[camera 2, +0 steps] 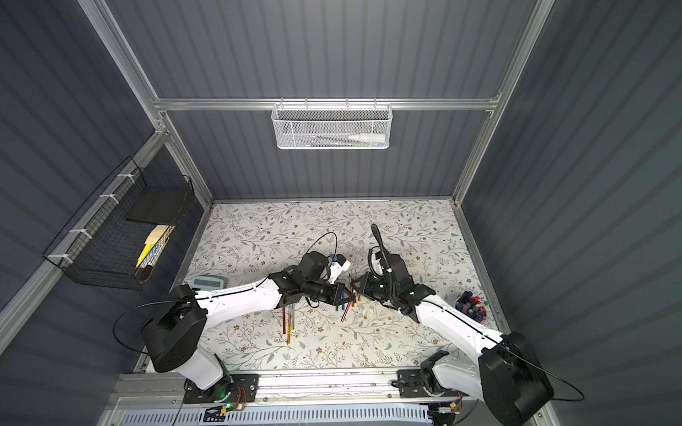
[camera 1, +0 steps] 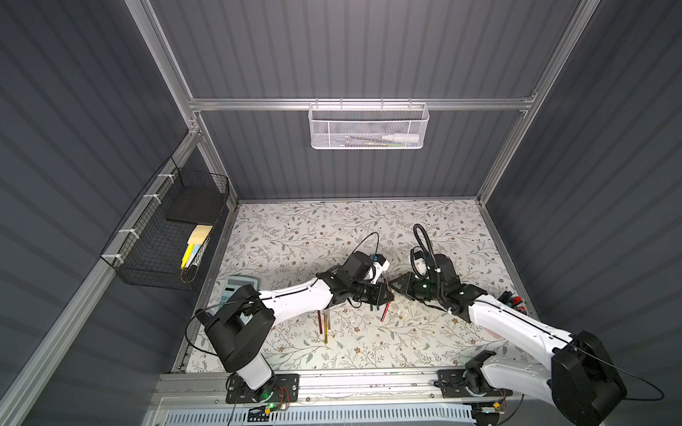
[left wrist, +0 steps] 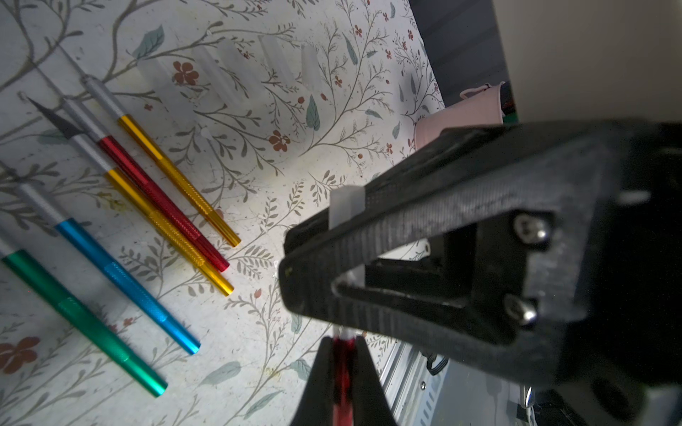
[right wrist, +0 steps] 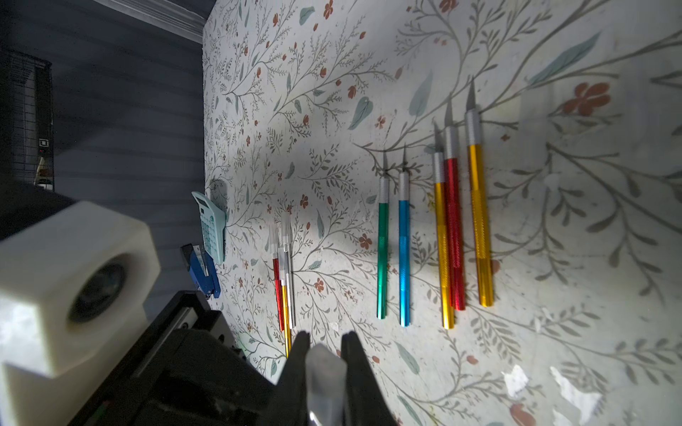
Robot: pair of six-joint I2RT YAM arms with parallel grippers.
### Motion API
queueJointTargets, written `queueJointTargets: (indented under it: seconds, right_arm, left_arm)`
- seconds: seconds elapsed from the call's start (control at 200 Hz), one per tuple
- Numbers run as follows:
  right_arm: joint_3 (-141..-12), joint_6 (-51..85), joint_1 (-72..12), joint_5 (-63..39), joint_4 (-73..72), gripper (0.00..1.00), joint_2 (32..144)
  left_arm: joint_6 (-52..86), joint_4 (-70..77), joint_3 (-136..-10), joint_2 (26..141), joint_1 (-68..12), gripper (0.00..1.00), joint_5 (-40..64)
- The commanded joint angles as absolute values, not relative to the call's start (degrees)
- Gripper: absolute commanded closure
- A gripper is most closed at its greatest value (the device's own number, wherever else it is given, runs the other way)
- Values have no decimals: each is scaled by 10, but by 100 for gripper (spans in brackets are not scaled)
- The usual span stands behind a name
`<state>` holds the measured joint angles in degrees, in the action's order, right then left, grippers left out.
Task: Remove protective caps from carving knives
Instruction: Remove the protective sleeve from the carving knife.
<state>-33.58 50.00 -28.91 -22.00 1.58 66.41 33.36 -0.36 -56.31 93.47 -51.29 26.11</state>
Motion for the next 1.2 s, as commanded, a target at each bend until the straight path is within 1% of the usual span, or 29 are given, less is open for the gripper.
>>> queueJointTargets:
  seconds: [0.0,0.16,0.485,0.986,1.196]
  right_arm:
    - [-352,495,-276,-112,58,96,648]
    - [-351,502,-276,-68,79,96,633]
    - [-353,507,-275,-24,105,97,623]
    - [-367,508,-270,19,130,97,617]
    - [-367,513,-268,34,135,98,611]
  left_arm:
    - [313,-112,-567,941,-518,98,235]
    - [307,-119,-566,942,-524,98,235]
    - [282,-149,-585,958,-538,98,241]
    - [266,-168,-580,954,-541,99,246]
    - [278,-148,-572,955,-542,100,257]
